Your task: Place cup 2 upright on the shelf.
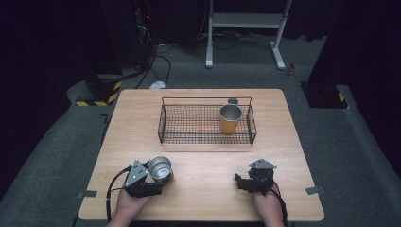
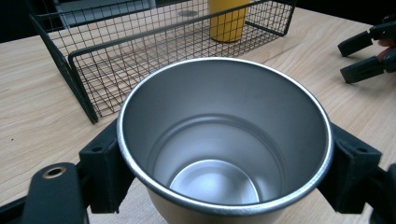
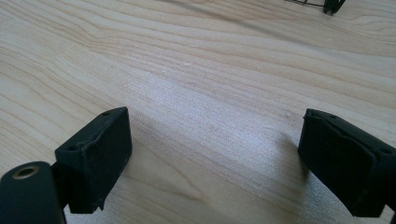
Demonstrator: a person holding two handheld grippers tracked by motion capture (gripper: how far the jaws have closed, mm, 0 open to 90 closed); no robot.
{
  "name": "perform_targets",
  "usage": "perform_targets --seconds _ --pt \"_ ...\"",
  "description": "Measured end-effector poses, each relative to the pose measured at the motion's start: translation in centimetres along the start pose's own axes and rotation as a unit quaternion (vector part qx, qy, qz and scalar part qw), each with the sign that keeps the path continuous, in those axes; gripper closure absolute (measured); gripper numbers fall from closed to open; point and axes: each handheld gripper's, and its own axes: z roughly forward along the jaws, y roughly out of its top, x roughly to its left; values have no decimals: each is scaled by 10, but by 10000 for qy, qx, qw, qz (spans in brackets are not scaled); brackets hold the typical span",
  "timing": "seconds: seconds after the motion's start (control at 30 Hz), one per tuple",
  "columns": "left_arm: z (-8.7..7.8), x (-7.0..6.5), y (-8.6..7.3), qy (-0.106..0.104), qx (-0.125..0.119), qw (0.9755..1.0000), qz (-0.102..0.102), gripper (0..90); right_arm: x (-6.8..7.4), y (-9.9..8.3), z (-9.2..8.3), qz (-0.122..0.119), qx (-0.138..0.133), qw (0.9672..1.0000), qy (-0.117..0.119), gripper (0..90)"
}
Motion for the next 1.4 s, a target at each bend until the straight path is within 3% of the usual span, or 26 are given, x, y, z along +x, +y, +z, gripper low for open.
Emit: perform_targets --seconds 0.37,0.7,1.1,1.4 --pt "0 -1 14 111 32 9998 -133 187 0 0 0 -6 -1 10000 2 98" --pt "3 2 41 192 -7 9997 -165 187 0 0 0 -5 -2 10000 4 99" --pt "10 5 60 199 -172 9996 -89 187 0 0 0 -7 -5 10000 -10 100" --pt "14 11 70 199 -335 9990 -236 187 0 0 0 -8 -5 10000 -8 99"
